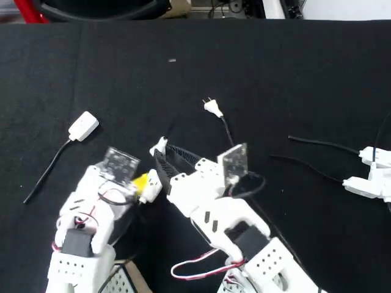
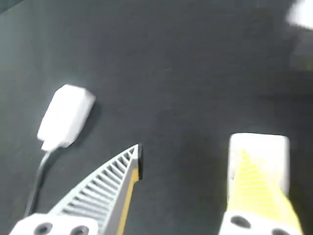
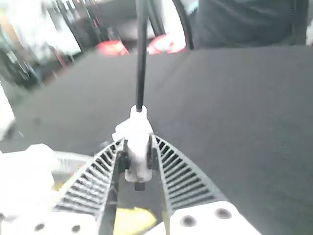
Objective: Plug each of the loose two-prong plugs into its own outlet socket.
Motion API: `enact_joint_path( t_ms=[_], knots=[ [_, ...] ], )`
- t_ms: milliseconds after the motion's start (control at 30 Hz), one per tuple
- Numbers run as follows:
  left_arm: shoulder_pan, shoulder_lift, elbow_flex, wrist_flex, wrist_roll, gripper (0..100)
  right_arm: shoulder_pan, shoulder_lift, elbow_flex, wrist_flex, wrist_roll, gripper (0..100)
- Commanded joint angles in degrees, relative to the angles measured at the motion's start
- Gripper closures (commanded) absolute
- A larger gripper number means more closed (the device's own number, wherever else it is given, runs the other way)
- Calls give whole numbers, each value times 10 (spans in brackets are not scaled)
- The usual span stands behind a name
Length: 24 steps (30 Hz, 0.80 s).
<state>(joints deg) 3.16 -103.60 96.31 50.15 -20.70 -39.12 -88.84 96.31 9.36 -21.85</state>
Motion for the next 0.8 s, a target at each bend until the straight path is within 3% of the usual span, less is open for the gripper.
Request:
enact_joint_path(
  t_ms=[0, 267, 467, 767],
  knots=[
    [73, -6, -29, -11, 10, 704, -4, -54, 9, -8, -43, 986],
    [90, -6, -40, -65, 38, 704, -16, -114, -5, 119, -59, 986],
    [44, -6, -7, -127, 69, 704, -95, -115, -50, 250, -58, 986],
    [6, -6, 0, -128, 77, 701, -111, -114, -52, 261, -56, 986]
  ],
)
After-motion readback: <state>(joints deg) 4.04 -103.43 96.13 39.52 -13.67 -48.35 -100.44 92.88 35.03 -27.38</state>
